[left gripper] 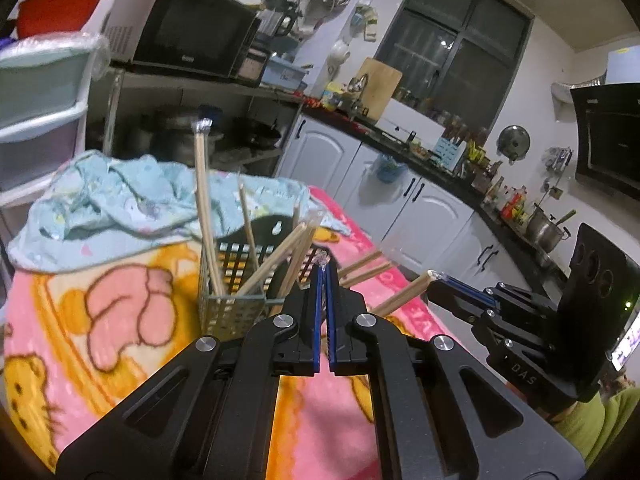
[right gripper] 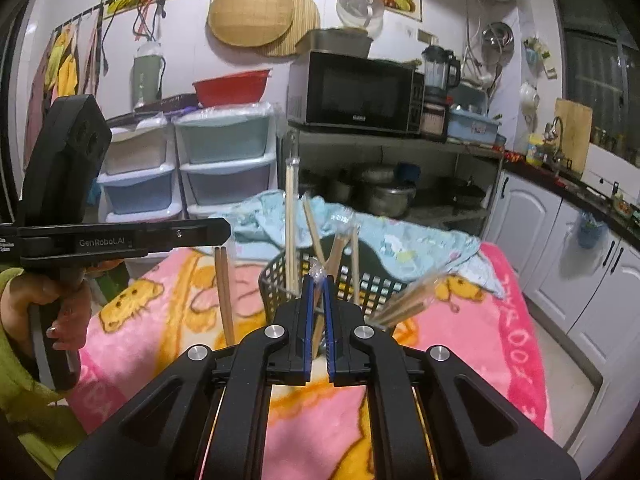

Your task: Organize utensils

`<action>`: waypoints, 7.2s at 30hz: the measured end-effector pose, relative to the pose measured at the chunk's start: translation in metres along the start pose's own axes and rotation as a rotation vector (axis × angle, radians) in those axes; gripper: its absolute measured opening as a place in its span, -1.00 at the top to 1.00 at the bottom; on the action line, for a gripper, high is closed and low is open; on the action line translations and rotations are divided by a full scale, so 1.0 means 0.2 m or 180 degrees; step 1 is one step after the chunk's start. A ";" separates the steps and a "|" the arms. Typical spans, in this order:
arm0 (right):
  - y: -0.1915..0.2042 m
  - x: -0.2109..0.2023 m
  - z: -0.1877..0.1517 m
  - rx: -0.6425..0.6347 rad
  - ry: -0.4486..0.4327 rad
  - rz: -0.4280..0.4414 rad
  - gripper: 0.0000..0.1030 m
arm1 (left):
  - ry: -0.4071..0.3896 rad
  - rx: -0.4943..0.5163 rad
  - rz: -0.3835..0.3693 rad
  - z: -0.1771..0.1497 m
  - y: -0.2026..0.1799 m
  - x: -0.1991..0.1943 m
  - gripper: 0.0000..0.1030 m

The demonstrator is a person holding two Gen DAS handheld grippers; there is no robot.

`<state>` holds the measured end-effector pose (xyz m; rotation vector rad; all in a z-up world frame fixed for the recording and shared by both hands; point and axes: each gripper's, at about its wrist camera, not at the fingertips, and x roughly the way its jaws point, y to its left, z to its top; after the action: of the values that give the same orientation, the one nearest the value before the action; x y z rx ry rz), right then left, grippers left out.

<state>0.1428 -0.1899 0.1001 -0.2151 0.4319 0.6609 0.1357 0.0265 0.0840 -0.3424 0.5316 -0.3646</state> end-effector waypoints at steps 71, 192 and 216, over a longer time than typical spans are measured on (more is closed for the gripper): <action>0.01 0.81 -0.28 0.0050 0.1136 0.0453 0.86 | -0.0002 0.0211 0.0285 0.41 0.21 0.35 0.99; 0.12 -0.17 -0.63 0.0422 -0.0845 -0.0951 -0.87 | -0.0606 0.0358 0.1203 -0.55 -0.03 -0.18 -0.79; 0.15 -0.15 -0.64 0.0398 -0.0775 -0.0936 -0.87 | -0.0585 0.0361 0.1210 -0.56 -0.07 -0.17 -0.79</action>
<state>0.0620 -0.2245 -0.0032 -0.0752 0.2005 0.3637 0.0438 0.0043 0.0136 -0.1574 0.3832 0.0055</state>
